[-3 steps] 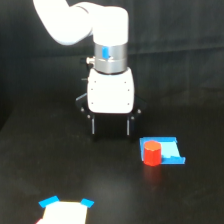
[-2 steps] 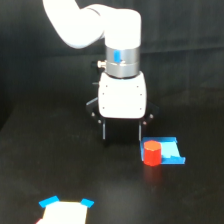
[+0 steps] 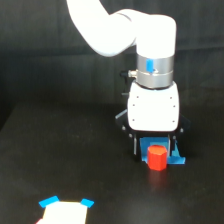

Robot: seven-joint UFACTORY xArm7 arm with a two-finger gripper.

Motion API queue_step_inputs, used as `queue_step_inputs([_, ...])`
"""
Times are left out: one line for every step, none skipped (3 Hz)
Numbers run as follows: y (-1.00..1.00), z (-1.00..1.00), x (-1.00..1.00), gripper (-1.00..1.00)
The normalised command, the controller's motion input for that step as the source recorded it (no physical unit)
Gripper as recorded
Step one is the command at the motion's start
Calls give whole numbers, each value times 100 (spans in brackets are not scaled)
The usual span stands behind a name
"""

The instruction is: Pick up the red object from the table

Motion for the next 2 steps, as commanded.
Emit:
queue_step_inputs([24,100,-93,-100])
queue_step_inputs([21,94,-100,-100])
